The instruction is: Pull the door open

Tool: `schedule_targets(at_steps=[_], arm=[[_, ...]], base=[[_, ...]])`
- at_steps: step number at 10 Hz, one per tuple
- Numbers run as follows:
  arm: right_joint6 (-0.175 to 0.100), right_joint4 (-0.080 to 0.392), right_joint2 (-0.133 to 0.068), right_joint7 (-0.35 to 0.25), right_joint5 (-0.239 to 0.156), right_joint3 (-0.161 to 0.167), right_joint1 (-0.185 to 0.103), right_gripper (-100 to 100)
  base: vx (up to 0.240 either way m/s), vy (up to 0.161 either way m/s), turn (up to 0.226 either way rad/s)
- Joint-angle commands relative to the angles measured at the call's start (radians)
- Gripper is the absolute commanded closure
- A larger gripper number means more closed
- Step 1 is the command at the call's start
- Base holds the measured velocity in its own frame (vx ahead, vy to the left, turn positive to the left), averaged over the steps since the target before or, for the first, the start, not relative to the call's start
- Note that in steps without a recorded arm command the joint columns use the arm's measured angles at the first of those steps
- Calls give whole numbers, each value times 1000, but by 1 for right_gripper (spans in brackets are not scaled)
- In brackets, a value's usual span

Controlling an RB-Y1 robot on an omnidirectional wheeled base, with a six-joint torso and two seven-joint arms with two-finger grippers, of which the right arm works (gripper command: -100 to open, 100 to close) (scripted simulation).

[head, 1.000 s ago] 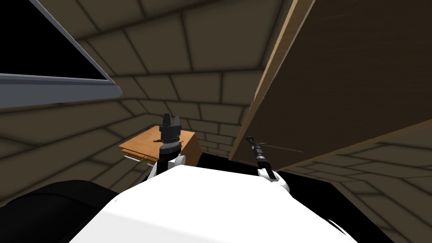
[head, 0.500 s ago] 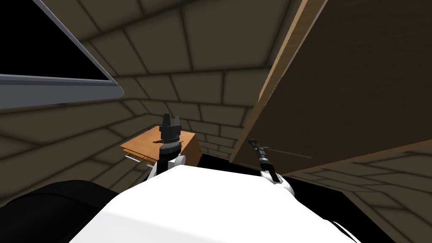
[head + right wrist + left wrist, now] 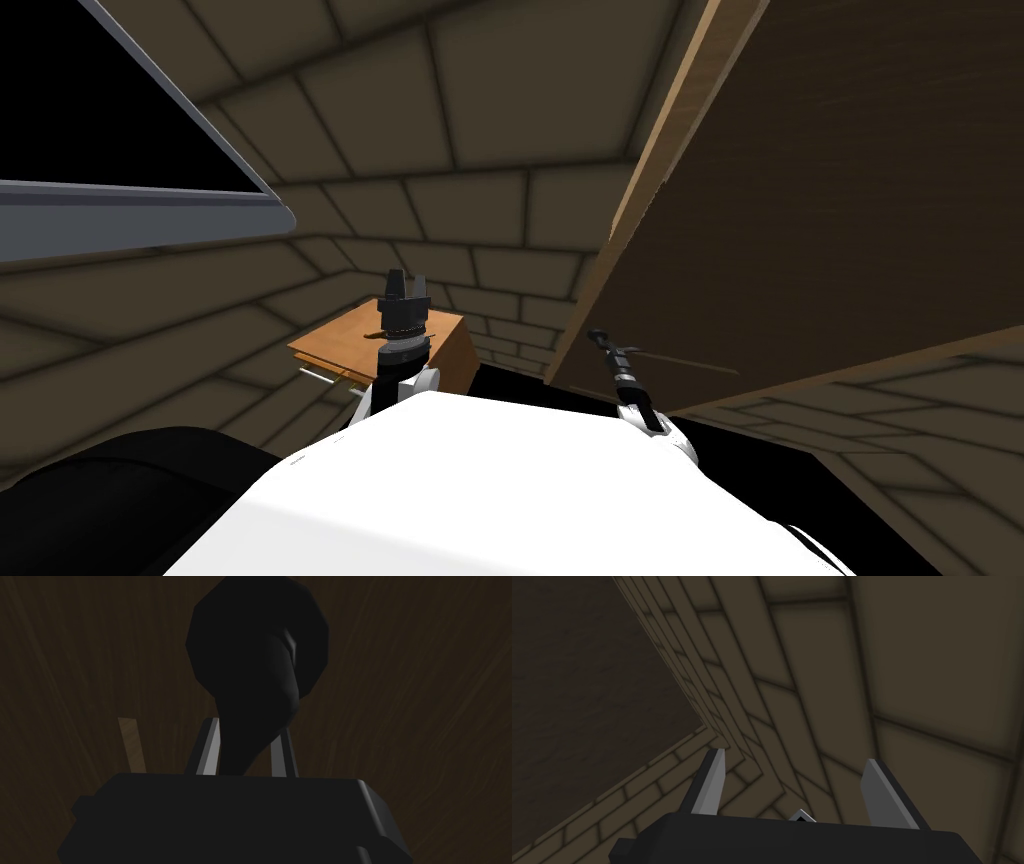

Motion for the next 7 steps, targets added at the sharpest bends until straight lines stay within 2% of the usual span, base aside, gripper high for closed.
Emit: schedule_targets(at_steps=[1,2,7], arm=[[-15,-5,-14,-16,4,13,13,100],[-20,-7,-18,-21,5,17,17,100],[-77,-26,-72,-83,19,68,67,100]], base=[[-105,-23,105],[-182,-53,111],[-195,-76,125]])
